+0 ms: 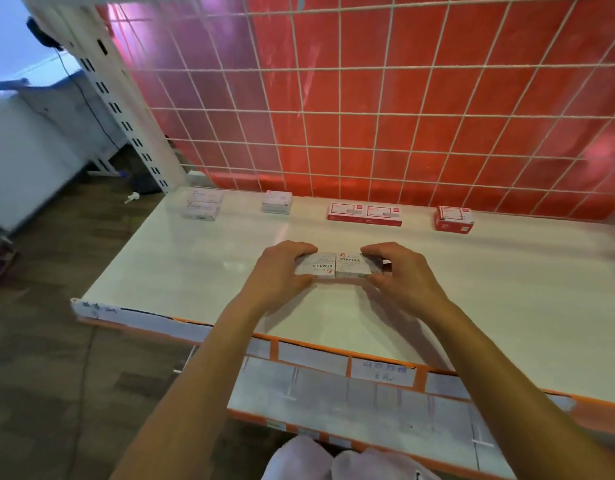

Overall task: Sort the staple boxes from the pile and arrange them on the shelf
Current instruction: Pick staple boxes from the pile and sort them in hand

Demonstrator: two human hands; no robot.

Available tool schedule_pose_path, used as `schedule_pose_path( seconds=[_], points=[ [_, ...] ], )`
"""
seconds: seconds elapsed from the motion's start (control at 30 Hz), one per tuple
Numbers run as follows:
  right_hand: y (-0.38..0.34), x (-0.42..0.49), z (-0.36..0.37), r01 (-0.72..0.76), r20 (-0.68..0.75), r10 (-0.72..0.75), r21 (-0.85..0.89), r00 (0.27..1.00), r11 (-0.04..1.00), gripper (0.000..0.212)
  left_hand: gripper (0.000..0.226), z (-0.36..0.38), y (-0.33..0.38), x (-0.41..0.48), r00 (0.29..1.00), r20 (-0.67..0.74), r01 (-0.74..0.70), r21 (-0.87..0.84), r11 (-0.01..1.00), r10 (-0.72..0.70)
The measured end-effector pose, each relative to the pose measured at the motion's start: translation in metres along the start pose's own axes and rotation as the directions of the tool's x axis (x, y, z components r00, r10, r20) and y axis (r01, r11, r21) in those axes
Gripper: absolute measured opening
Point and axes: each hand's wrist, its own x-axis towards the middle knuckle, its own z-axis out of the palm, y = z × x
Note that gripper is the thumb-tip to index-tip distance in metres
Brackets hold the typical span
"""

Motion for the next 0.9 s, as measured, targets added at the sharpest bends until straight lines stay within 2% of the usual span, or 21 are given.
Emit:
schedule_pose_path(
  seconds=[0.27, 0.47, 0.67, 0.9],
  points=[
    [-0.035, 0.027, 0.042, 0.048, 0.043, -0.046, -0.05, 0.998, 0.998, 0.044, 0.05, -0.025, -0.052, 0.002, 1.0, 0.003, 0.025, 0.021, 0.999, -0.025],
    [-0.082, 0.056, 0.086, 0.041, 0.019, -0.04, -0.067, 0.999, 0.997, 0.041, 0.048, -0.058, -0.116, 0.015, 0.998, 0.0, 0.061, 0.023, 0.998, -0.061],
    [-0.126, 0.085, 0.12, 0.049, -0.08, -0.061, -0.137, 0.995, 0.989, 0.026, 0.045, -0.088, -0.169, 0.03, 0.999, 0.008, 0.052, 0.002, 0.999, -0.052],
    [-0.16, 0.13, 0.142, 0.027, -0.16, -0.087, -0.343, 0.983, 0.939, 0.019, 0.044, -0.115, -0.207, 0.041, 0.999, -0.027, 0.03, 0.011, 0.999, -0.029]
  ],
)
